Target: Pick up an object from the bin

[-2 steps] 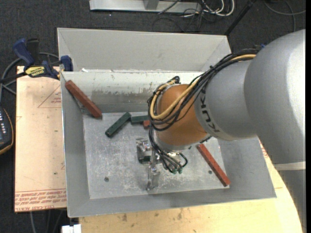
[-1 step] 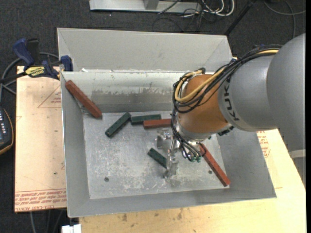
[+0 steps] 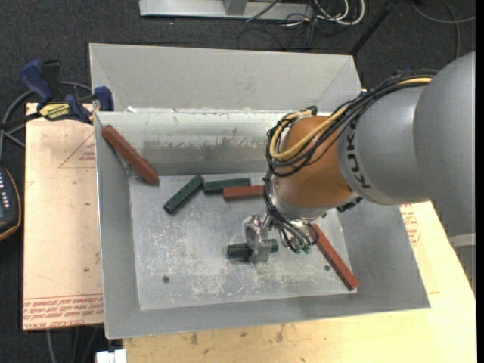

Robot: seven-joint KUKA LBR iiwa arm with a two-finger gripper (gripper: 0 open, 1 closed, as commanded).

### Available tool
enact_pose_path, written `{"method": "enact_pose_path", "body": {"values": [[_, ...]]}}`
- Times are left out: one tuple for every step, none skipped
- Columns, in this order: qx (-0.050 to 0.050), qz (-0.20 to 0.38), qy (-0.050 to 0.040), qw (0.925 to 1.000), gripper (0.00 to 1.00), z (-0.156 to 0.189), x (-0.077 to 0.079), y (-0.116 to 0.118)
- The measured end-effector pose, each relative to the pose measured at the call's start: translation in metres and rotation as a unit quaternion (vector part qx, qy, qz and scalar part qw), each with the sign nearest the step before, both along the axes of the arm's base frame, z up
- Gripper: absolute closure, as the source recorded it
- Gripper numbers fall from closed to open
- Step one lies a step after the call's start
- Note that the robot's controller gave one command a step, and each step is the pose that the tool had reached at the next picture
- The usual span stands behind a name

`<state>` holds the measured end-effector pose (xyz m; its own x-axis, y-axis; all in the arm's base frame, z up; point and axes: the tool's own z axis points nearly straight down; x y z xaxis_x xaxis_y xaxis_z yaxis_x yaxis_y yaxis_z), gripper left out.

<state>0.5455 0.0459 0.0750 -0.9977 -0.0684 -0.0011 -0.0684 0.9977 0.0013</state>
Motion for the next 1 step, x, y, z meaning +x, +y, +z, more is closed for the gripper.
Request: {"method": "enact_pose_path", "body": {"values": [[0.000, 0.058, -0.0048, 0.9983, 1.00, 0.1364, -0.0106, 0.0291]]}}
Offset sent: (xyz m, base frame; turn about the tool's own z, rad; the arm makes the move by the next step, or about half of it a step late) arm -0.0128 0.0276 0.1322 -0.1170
